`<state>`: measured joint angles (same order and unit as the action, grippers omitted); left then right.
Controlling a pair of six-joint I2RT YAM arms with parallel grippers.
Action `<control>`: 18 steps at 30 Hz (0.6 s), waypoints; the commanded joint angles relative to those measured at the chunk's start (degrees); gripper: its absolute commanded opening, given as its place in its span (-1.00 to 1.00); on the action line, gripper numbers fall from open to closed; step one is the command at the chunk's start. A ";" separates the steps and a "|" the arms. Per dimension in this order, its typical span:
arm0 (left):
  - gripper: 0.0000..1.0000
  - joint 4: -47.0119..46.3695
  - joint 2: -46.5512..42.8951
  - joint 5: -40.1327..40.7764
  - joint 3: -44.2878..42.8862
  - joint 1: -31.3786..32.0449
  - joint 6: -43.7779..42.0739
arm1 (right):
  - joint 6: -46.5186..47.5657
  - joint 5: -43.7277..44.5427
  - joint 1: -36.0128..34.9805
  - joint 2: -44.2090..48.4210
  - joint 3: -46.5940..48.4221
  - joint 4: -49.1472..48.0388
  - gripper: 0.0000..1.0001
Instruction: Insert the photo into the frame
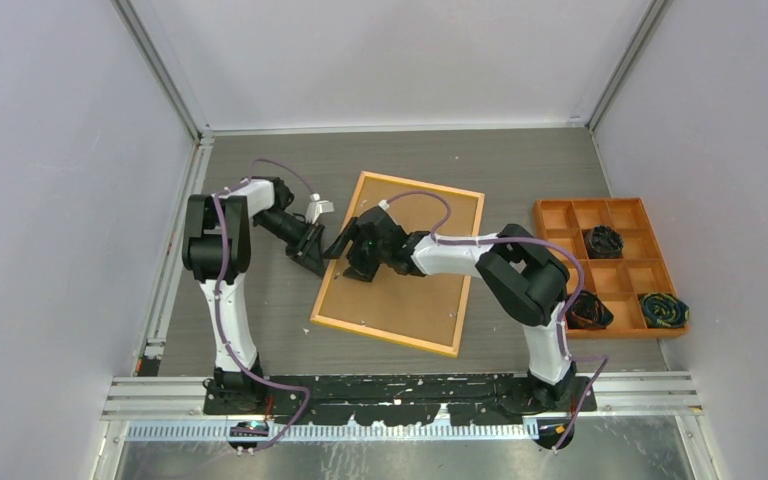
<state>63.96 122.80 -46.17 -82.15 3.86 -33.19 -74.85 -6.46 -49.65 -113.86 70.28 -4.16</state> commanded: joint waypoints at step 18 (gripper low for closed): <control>-0.58 -2.56 0.25 0.87 1.63 0.01 0.66 | -3.68 -0.34 -1.90 -4.85 5.21 0.03 0.35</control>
<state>63.55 122.80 -46.37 -81.49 3.86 -32.03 -77.06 -7.42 -50.70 -117.64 73.25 -4.19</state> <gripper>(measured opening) 0.213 0.684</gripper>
